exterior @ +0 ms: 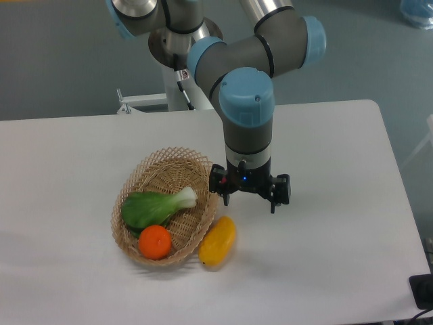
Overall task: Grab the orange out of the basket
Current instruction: 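Move the gripper over the basket and lower it onto the orange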
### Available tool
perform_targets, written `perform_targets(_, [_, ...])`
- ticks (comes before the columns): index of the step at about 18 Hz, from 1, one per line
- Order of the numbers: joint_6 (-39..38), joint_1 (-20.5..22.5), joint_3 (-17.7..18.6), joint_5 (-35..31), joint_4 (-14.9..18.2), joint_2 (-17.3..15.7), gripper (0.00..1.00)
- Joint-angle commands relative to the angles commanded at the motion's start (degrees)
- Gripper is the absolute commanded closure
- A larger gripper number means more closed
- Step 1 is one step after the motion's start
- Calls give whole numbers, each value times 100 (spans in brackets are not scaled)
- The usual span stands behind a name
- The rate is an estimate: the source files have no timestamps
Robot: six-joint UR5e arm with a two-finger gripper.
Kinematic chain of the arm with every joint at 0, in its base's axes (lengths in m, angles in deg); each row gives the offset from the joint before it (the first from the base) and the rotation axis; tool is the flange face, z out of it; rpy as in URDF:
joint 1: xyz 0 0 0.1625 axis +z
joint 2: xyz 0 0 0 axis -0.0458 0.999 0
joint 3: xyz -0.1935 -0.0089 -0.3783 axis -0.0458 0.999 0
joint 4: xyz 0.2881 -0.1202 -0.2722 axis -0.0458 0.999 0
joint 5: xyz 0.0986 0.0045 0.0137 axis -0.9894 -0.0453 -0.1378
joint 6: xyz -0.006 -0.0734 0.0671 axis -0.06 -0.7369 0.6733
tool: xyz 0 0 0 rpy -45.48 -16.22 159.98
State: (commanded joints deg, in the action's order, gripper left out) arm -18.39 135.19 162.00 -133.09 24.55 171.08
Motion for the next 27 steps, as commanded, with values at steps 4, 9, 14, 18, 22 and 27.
perform_targets(4, [-9, -9, 53, 9, 0, 0, 0])
perform_targets(9, [-333, -18, 263, 9, 0, -220, 0])
perform_targets(14, [-1018, -210, 308, 140, -87, -290, 0])
perform_targets(18, [-1722, -421, 255, 378, -351, -70, 0])
perform_targets(22, [-2055, -790, 246, 352, -396, 228, 0])
perform_targets(27, [-2206, -1413, 185, 369, -448, 596, 0])
